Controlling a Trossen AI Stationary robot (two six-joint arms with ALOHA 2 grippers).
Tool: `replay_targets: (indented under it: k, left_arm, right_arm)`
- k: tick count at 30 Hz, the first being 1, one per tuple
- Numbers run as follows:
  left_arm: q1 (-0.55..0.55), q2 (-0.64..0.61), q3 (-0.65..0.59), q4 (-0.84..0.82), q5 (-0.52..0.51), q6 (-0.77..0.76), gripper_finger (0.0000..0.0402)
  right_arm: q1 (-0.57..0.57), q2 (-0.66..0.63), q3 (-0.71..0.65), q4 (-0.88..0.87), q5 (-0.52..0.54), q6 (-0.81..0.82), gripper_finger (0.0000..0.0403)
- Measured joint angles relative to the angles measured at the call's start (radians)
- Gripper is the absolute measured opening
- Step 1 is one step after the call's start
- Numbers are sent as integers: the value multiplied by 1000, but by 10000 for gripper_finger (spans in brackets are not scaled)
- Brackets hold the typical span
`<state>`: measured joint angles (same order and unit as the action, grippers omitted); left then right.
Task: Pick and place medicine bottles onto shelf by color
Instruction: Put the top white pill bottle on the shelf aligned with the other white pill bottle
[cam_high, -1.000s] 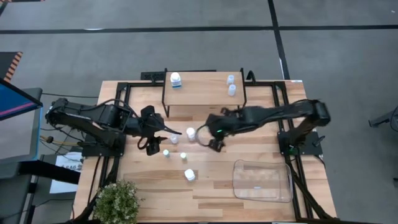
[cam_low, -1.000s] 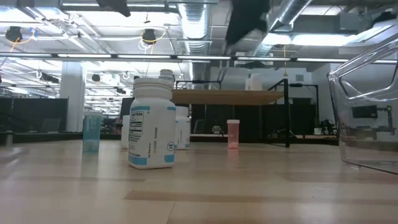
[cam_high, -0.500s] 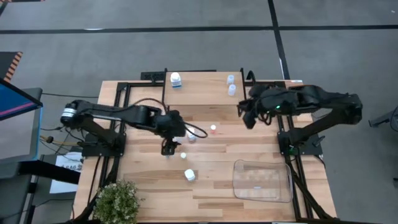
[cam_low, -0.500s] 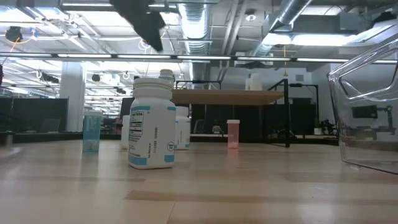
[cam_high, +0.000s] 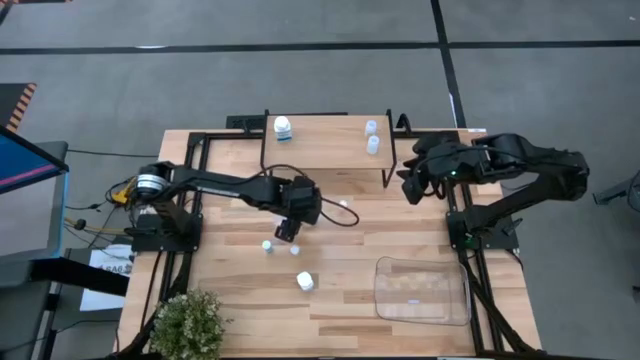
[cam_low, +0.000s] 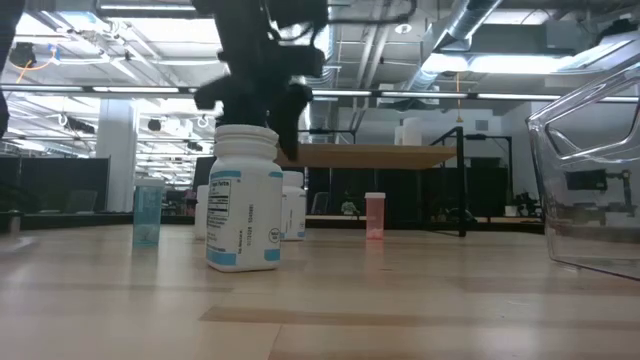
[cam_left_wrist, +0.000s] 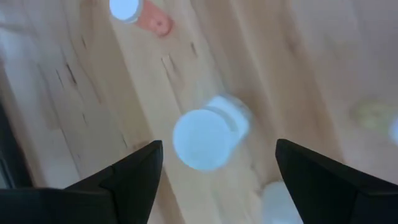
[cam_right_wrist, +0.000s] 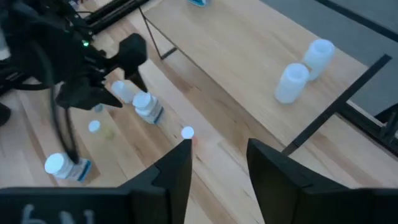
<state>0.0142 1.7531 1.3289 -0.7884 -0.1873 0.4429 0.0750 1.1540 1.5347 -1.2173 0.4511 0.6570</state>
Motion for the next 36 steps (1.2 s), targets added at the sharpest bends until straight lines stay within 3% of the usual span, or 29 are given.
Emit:
replay_targets:
  k: [4,10,17,31,36]
  left_arm:
    - [38,18,21,27,19,27,300]
    - [73,17,24,5,135,126,300]
    - [78,20,24,-5,130,189,300]
    - [79,125,24,23,109,148,299]
    - [78,125,24,12,142,123,261]
  right_arm:
    - [0,7,-21,-3,0,0,185]
    - [0,23,-27,-14,-2,0,184]
    - [0,24,-27,-18,-2,-2,182]
    - [0,23,-27,-14,-2,-2,181]
    - [0,23,-27,-19,-2,-2,181]
